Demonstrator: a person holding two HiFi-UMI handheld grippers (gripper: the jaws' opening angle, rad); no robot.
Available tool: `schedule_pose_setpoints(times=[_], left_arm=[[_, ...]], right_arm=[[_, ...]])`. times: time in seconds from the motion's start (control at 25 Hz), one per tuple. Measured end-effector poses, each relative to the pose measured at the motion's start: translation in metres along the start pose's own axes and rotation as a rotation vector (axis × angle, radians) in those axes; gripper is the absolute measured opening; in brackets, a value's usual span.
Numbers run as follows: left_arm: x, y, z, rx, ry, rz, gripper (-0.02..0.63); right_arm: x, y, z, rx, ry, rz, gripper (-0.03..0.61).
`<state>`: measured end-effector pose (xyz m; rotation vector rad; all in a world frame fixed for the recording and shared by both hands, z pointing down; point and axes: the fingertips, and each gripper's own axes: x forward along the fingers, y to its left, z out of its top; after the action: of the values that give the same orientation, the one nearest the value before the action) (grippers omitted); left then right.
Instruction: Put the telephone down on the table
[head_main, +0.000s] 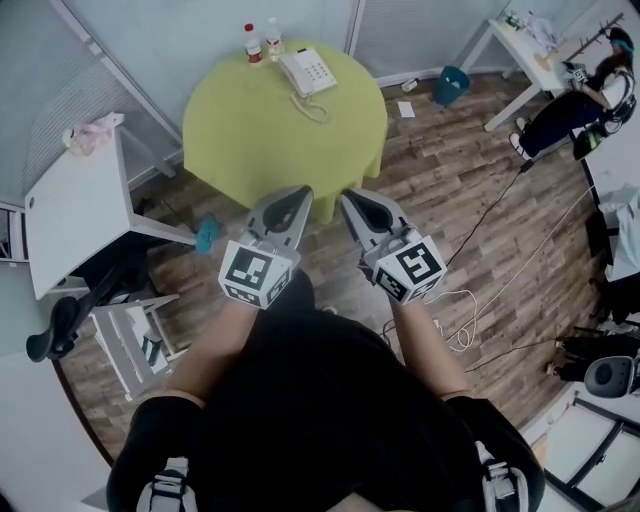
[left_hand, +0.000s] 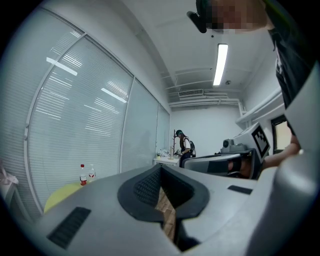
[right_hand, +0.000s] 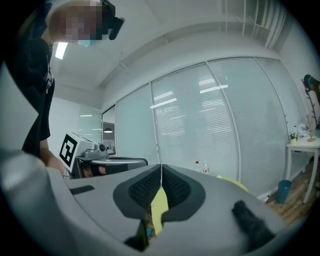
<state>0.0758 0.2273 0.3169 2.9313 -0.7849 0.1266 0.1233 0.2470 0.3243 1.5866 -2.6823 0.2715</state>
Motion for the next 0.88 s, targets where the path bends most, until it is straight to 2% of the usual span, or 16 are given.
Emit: schedule_pose_setpoints(times=[0.44,0.88], left_arm=[[0.065,0.1,0.015,-0.008,0.0,-0.043,0.009],[0.094,0.19,0.005,-0.039,0.007,-0.079,0.009]], right_arm=[[0.104,-0.061,0.023,-0.028,0.05,-0.029,0.018],[0.188,-0.087,0.013,-0.02,0.1,-0.079,0.02]])
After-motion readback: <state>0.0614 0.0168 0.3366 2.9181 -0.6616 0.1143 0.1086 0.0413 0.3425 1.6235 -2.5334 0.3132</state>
